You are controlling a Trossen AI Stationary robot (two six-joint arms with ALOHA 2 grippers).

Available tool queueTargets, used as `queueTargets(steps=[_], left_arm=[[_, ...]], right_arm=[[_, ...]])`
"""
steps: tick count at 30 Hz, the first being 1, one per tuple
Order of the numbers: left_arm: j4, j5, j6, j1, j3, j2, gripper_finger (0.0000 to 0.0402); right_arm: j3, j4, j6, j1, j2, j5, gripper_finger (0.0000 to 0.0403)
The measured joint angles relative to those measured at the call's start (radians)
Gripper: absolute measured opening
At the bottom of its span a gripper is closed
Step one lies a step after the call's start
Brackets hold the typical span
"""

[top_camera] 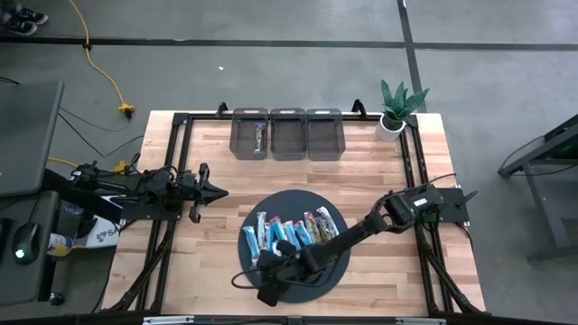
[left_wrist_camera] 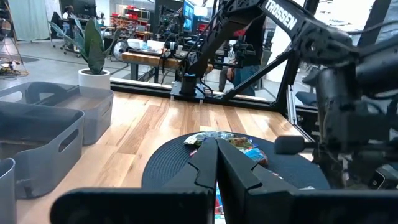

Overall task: Pick and place Granola Bars by type
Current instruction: Put the blue granola bar into the left black bin

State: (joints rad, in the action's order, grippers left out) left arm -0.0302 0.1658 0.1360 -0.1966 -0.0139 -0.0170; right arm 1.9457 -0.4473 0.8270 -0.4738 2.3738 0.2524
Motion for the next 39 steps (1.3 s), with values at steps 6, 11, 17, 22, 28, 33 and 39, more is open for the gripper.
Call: queueTargets(steps=[6, 11, 17, 22, 28, 33, 39], left_arm=[[0.000, 0.000, 0.000, 0.000, 0.000, 0.000, 0.0001], [0.000, 0.000, 0.000, 0.000, 0.000, 0.000, 0.0001], [0.000, 0.000, 0.000, 0.000, 0.000, 0.000, 0.0001], [0.000, 0.000, 0.000, 0.000, 0.000, 0.000, 0.0001], [0.000, 0.000, 0.000, 0.000, 0.000, 0.000, 0.0001], [0.000, 0.000, 0.000, 0.000, 0.000, 0.000, 0.0001], [0.000, 0.000, 0.000, 0.000, 0.000, 0.000, 0.0001]], right_arm=[[0.000, 0.002, -0.024, 0.004, -0.062, -0.003, 0.0031], [0.002, 0.012, -0.045, 0.015, -0.117, 0.033, 0.0033], [0.002, 0.044, -0.119, 0.047, -0.188, 0.079, 0.0031], [0.002, 0.088, -0.172, 0.089, -0.229, 0.106, 0.0032], [0.004, 0.150, -0.182, 0.173, -0.255, 0.142, 0.0029], [0.004, 0.213, -0.181, 0.257, -0.255, 0.105, 0.0029], [0.004, 0.276, -0.181, 0.382, -0.254, 0.017, 0.0028]])
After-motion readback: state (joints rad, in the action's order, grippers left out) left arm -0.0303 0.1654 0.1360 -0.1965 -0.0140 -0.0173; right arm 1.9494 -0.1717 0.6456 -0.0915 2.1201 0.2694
